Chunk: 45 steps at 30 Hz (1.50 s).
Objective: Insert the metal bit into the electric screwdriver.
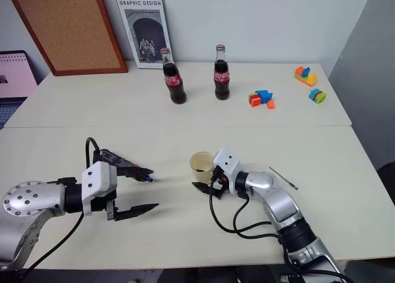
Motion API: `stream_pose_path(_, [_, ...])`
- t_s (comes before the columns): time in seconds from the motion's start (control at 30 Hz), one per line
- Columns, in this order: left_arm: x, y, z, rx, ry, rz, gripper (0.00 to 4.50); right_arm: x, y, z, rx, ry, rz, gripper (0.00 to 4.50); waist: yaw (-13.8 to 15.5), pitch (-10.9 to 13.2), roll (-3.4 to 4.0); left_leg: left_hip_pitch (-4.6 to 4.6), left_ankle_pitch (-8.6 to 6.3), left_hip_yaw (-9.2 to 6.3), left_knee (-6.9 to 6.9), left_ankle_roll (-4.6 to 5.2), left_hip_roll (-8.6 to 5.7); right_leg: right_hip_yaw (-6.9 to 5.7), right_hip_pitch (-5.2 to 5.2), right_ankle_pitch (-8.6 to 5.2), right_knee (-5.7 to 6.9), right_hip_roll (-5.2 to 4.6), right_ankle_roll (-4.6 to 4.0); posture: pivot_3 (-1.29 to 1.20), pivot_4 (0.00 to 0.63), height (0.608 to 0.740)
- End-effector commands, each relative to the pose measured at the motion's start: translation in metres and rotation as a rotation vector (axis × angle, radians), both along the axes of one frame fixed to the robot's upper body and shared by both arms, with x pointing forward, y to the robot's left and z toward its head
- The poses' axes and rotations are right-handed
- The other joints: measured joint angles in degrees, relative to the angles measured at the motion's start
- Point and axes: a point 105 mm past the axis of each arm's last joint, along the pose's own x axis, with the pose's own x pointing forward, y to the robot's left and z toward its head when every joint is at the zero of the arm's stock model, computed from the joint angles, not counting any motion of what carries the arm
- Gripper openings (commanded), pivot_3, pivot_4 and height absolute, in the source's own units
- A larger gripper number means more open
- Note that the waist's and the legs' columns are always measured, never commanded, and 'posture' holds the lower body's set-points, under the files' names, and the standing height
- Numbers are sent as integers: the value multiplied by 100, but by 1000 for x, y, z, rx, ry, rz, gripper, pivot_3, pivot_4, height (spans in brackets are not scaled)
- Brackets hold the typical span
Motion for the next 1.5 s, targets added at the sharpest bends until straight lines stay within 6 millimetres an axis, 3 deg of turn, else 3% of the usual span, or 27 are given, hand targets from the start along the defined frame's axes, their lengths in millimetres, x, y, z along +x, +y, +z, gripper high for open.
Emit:
stream_pose_path(0.03, [2, -3, 6, -8, -40, -7, 4500, 3, 2, 11, 26, -52, 3, 4004, 0, 0, 0, 0, 0, 0, 0, 0, 0, 1, 0, 0, 0, 0, 0, 0, 150, 740])
stream_pose_path(0.2, [3, -10, 10, -34, -99, -26, 4500, -1, 0, 12, 22, -76, 10, 2981, 1, 0, 0, 1, 0, -1, 0, 0, 0, 0, 0, 0, 0, 0, 0, 0, 150, 740])
stream_pose_path(0.33, [5, -20, 17, -90, -110, -48, 4500, 1, -9, 23, 31, -120, -27, 2890, 2, 0, 0, 0, 0, -1, 0, 0, -1, 0, 0, 0, 0, 0, 0, 0, 150, 740])
stream_pose_path(0.4, [10, -31, 22, -143, -108, -58, 4500, 6, -25, 33, 36, -154, -85, 2890, 18, 1, 1, -1, 0, -1, 0, 0, -2, 0, 0, 0, 0, -1, 0, 0, 150, 740])
stream_pose_path(0.5, [19, -66, 28, -221, -94, -138, 4500, 19, -88, 48, 3, -217, -296, 2889, 55, 2, 4, -6, 0, -2, 13, 0, -3, -1, 2, 1, 1, -2, 1, 0, 150, 740])
stream_pose_path(0.63, [25, -97, 25, -242, -48, -207, 4500, 35, -149, 57, 15, -229, -560, 2884, 102, 2, 5, -25, -1, 2, 57, 1, -10, -14, 14, 4, 2, -3, 7, 0, 150, 740])
stream_pose_path(0.7, [30, -117, 24, -274, -34, -248, 4500, 49, -194, 56, 8, -235, -763, 2874, 99, 2, 5, -21, -1, 4, 61, 1, -15, -1, 17, 10, 2, -3, 17, 0, 150, 740])
stream_pose_path(0.77, [35, -132, 23, -288, -30, -271, 4500, 58, -224, 54, -3, -235, -904, 2874, 76, 2, 5, -15, -1, 7, 64, 2, -14, 5, 22, 13, 2, -3, 23, 0, 150, 740])
stream_pose_path(0.83, [40, -142, 24, -299, -32, -277, 4500, 65, -240, 53, 2, -228, -984, 2874, 41, 2, 5, -10, -1, 16, 65, 2, -18, 5, 27, 16, 3, -2, 21, 0, 150, 740])
stream_pose_path(1.07, [51, -171, 34, -353, -76, -292, 4500, 80, -277, 44, 10, -205, -1161, 2874, -34, 0, 13, -11, 0, 29, 56, 2, -13, 13, 23, 15, 5, 29, 12, 0, 150, 740])
stream_pose_path(1.3, [55, -185, 39, -412, -117, -294, 4500, 81, -280, 36, 57, -139, -1179, 2874, -13, -2, 18, -11, 0, 42, 59, 2, -8, 24, 22, 15, 2, 13, 12, 0, 150, 740])
stream_pose_path(1.37, [55, -185, 39, -420, -101, -297, 4500, 80, -281, 36, 79, -124, -1189, 3585, -12, -2, 18, -11, 0, 43, 60, 2, -9, 25, 22, 15, 2, 8, 13, 0, 150, 740])
stream_pose_path(1.5, [53, -186, 42, -438, -94, -309, 4500, 78, -278, 38, 100, -119, -1185, 4489, -11, -3, 18, -11, 0, 43, 61, 2, -10, 25, 22, 15, 2, 7, 15, 0, 150, 740])
